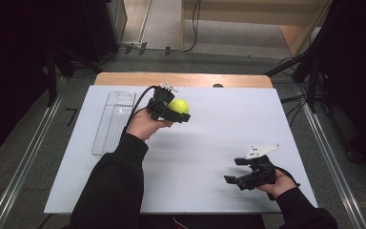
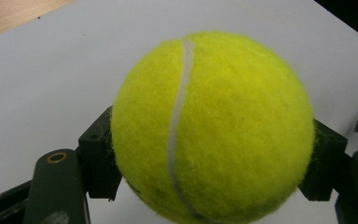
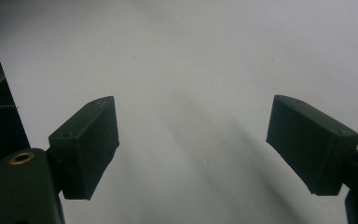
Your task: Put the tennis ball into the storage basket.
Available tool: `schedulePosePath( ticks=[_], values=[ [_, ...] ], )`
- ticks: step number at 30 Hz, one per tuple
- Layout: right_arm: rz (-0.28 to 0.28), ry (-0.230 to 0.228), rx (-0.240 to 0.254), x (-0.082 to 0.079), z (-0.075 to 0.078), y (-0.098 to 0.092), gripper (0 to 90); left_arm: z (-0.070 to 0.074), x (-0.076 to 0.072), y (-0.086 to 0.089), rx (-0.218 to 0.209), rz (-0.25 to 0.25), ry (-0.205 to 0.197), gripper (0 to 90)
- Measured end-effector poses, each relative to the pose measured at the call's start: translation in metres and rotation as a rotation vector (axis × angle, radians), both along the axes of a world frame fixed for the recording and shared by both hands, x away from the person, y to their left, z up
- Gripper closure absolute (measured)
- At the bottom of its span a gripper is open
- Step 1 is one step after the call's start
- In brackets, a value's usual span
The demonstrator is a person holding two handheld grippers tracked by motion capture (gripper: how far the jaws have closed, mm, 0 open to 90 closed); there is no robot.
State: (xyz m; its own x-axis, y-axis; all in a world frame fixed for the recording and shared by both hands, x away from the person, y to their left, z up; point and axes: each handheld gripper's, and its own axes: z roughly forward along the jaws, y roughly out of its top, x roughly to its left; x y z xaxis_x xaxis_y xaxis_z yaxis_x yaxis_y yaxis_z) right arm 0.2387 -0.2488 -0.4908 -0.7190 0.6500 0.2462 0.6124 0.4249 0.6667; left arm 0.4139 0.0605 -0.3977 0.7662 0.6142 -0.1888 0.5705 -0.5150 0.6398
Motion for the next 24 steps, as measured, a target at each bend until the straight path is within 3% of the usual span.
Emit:
schedulePosePath(
  ticks=[13, 21, 24],
  values=[
    [-0.002, 0.000, 0.003, 0.000, 0.000, 0.000, 14.8, 0.006, 0.002, 0.014, -0.018, 0.027, 0.005, 25.7],
    [-0.005, 0.003, 0.004, 0.000, 0.001, 0.001, 14.8, 0.008, 0.003, 0.023, 0.008, 0.053, -0.007, 25.7],
    [-0.001, -0.001, 0.006, 0.000, 0.001, 0.001, 14.8, 0.009, 0.003, 0.027, -0.004, 0.061, -0.002, 25.7]
  ],
)
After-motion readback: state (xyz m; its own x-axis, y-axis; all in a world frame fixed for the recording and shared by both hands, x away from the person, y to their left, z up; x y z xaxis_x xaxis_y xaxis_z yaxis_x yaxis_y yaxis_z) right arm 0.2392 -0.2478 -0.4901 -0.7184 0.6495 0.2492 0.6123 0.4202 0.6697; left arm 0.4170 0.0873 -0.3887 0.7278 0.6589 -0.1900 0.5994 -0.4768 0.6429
